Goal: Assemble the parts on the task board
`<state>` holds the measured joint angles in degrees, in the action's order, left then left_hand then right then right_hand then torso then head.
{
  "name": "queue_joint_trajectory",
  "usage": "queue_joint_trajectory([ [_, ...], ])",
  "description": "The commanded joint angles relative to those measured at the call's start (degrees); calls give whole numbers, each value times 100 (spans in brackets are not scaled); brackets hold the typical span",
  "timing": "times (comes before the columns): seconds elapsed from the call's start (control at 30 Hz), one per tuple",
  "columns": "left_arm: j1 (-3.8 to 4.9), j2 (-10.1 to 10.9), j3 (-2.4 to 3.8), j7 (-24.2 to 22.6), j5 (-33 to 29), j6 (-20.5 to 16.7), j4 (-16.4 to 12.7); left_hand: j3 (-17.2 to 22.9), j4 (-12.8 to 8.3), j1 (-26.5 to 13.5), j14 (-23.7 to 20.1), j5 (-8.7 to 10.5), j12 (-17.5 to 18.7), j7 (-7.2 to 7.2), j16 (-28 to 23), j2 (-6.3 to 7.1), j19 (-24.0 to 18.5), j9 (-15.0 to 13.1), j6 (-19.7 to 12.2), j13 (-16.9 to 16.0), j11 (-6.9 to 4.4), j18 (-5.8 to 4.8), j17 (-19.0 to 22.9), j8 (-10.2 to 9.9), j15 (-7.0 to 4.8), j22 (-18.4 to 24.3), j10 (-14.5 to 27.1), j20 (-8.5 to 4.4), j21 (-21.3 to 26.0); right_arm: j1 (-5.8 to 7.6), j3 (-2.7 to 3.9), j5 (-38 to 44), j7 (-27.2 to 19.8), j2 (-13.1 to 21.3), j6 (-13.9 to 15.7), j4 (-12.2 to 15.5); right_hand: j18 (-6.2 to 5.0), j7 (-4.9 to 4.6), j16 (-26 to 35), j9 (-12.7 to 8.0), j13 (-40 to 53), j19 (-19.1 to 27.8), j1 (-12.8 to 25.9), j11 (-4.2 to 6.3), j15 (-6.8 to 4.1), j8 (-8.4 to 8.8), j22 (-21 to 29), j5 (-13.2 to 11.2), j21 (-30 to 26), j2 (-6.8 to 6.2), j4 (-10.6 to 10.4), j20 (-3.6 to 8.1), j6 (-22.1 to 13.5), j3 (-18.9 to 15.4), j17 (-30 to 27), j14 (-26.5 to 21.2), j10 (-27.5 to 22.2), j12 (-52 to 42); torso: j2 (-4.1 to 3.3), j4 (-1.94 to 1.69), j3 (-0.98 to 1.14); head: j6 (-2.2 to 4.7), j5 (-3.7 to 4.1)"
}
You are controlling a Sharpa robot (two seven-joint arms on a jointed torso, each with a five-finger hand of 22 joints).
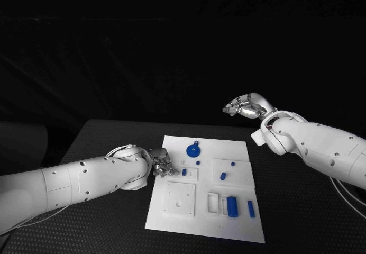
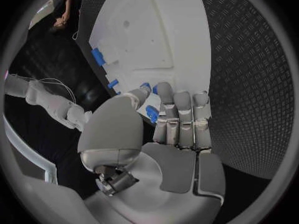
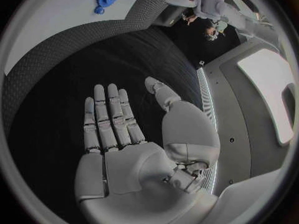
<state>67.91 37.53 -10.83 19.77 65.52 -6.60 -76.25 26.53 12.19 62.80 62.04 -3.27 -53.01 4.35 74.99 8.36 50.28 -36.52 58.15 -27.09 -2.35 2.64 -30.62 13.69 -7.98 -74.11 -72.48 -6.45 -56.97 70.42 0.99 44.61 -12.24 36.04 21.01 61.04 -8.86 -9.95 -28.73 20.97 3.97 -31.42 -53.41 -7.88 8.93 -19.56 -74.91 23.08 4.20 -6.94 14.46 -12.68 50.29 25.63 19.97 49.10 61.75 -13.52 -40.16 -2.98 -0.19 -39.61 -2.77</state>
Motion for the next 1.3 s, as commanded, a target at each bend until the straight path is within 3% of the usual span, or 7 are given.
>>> queue_joint_trajectory([
  [0.03,-21,-14,-25,38,-25,114,1,-58,12,33,17,25,26,3,3,24,9,31,-22,-9,26,6,8,-20,0,-8,22,-679,31,-2,3,5,-27,2,-41,12,-112,-28,26,-9,0,29,32,-24,19,38,-106,35,-30,-5,-41,-26,-20,4,-9,-15,26,24,3,-2,1,-16,8],
  [0.17,-21,-28,-29,63,-20,148,10,-63,3,92,16,24,26,-1,3,2,13,32,-13,-15,22,13,10,-14,-3,-11,24,-684,37,-2,3,5,-27,3,-42,15,-112,-28,26,-9,0,30,31,-24,19,38,-106,35,-30,-6,-42,-26,-21,5,-10,-16,26,24,5,-6,4,-17,10],
  [0.53,-30,-152,-60,132,17,150,141,-86,-320,521,33,-29,25,0,28,-309,25,50,-18,-42,23,9,5,-9,-6,-47,30,-679,45,-2,3,6,-20,11,-54,45,-113,-29,26,-9,0,31,30,-24,19,38,-106,36,-30,-7,-45,-27,-21,7,-10,-16,27,27,1,0,0,-30,7],
  [1.07,-34,-221,-143,209,56,285,215,-145,-332,485,48,-38,19,-5,47,-367,42,59,5,-56,18,1,-1,2,-10,-64,20,-678,44,-2,3,6,-16,12,-57,44,-113,-29,26,-9,1,32,29,-24,19,38,-106,36,-30,-7,-49,-27,-21,10,-11,-16,28,29,7,-2,6,-51,21],
  [1.13,-34,-215,-143,202,46,278,207,-126,-379,527,45,-148,19,-8,51,-453,40,64,6,-61,15,7,-2,3,-14,-72,21,-683,48,-2,3,6,-17,10,-60,42,-113,-29,26,-9,1,33,29,-23,19,38,-106,36,-30,-7,-49,-27,-21,11,-12,-16,29,30,8,-2,6,-49,19],
  [1.27,-34,-210,-142,188,-44,249,181,-76,-621,622,29,-716,22,2,59,-639,17,78,-23,-74,27,2,-4,-8,-7,-102,37,-680,57,-2,3,6,-16,13,-64,42,-114,-29,26,-9,1,33,28,-23,19,38,-106,37,-30,-7,-50,-27,-20,11,-12,-17,29,31,10,-4,3,-42,16],
  [1.3,-34,-210,-142,175,-53,238,175,-86,-685,607,25,-766,23,9,61,-673,11,79,-27,-77,29,-6,-5,-8,-2,-110,41,-673,56,-2,3,6,-16,16,-64,42,-114,-29,26,-9,1,33,28,-23,19,38,-106,37,-30,-8,-50,-28,-21,11,-12,-17,29,31,11,-3,4,-41,15],
])
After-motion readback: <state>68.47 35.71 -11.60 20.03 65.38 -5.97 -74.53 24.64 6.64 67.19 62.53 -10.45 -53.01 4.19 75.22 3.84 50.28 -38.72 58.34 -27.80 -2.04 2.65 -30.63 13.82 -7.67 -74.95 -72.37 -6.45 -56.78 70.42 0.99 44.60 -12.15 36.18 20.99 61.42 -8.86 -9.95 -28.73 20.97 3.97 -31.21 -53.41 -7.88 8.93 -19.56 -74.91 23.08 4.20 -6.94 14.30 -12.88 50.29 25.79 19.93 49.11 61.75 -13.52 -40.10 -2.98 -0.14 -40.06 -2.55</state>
